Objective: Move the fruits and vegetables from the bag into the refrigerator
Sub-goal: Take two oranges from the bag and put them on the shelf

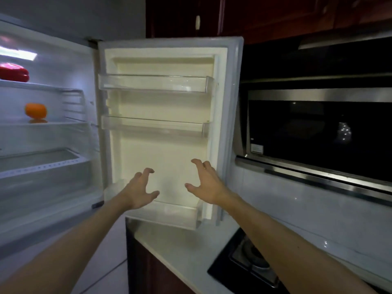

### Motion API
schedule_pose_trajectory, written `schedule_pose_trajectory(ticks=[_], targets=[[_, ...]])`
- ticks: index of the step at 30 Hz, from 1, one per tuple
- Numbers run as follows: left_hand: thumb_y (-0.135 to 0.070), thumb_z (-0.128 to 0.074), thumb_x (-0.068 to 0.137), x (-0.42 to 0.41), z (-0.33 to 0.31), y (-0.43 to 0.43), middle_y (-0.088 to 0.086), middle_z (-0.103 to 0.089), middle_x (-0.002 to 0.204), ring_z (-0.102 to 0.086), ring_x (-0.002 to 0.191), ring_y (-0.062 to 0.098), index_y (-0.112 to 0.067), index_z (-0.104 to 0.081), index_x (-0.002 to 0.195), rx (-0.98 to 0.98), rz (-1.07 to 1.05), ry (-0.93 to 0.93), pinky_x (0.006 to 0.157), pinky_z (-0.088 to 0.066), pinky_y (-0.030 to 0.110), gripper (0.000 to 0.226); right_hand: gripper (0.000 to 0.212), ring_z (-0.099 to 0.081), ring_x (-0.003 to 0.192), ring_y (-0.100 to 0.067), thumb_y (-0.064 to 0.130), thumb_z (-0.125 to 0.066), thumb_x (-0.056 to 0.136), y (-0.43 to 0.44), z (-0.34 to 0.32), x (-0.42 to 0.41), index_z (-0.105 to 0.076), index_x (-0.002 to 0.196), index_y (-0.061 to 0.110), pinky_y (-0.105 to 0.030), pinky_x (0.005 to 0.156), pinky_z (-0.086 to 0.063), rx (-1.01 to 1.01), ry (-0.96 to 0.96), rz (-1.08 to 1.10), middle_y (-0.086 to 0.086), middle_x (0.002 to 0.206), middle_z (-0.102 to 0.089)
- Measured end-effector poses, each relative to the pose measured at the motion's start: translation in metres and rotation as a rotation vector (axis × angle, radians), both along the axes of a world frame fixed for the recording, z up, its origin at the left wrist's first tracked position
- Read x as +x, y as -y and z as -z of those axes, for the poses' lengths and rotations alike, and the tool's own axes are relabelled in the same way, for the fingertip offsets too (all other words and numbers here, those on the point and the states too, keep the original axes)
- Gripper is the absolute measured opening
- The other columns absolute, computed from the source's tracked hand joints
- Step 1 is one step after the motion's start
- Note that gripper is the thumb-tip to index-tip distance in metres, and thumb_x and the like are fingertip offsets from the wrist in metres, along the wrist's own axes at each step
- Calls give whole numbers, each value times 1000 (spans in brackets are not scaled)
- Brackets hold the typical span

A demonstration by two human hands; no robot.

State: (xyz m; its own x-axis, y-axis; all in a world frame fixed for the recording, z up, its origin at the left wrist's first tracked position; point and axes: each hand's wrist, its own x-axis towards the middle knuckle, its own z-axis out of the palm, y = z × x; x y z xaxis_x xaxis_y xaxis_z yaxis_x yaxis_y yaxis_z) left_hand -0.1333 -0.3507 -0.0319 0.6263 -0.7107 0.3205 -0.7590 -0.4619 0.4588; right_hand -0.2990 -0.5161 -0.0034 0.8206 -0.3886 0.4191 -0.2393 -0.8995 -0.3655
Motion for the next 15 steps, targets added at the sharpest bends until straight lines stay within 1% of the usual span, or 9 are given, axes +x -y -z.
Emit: schedule_pose_trajectory(ticks=[3,6,9,15], targets=[[-34,-65,86,-22,-2,30,16,-44,132,-49,118,29,-21,-27,138,-5,50,-8,98,-39,36,66,74,-36,130,-27,39,-60,90,25,0,-36,-16,148,25,-42,104,-39,47,16,29,-6,144,-28],[-34,-66,85,-50,-5,59,18,-46,128,-50,117,30,-19,-29,138,11,104,12,97,-39,35,66,75,-33,132,-29,39,-60,90,52,4,-77,-15,148,25,-44,104,-39,56,24,55,-8,144,-29],[-34,-66,85,-86,-8,91,18,-46,127,-50,118,31,-19,-28,138,21,167,13,96,-40,35,67,76,-32,132,-30,40,-60,89,81,9,-125,-16,148,23,-47,103,-39,41,15,150,-10,146,-28],[-33,-65,86,-173,-10,161,19,-44,133,-48,120,32,-17,-28,140,49,303,55,97,-40,34,68,73,-37,130,-28,43,-61,87,134,16,-235,-21,144,22,-46,103,-41,57,62,343,-8,146,-29]])
